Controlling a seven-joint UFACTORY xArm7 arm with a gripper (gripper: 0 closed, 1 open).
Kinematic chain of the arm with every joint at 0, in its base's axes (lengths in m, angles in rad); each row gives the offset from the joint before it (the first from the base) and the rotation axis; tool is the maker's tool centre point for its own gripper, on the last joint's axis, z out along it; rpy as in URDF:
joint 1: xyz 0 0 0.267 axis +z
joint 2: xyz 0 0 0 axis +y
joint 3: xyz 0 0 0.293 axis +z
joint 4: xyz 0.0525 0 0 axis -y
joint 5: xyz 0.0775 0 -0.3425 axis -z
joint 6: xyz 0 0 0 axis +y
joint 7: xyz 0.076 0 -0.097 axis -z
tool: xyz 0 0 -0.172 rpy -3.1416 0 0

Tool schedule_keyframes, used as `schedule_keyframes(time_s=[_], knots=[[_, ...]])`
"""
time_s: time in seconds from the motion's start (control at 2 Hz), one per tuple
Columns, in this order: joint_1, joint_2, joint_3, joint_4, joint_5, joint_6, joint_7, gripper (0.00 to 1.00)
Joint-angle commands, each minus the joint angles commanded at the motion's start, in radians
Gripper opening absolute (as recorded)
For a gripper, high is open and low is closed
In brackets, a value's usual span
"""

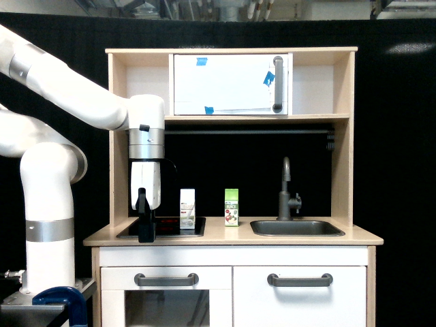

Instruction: Put the white box into the sink

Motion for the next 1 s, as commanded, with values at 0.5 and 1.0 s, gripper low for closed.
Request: schedule_keyframes(time_s=[0.5,1.0], knots=[[0.016,0.007,0.009,0.003,-0.001,-0.004,-0.004,1.00],[0.053,0.085,-0.013,0.040,-0.021,-0.046,-0.101,1.00]])
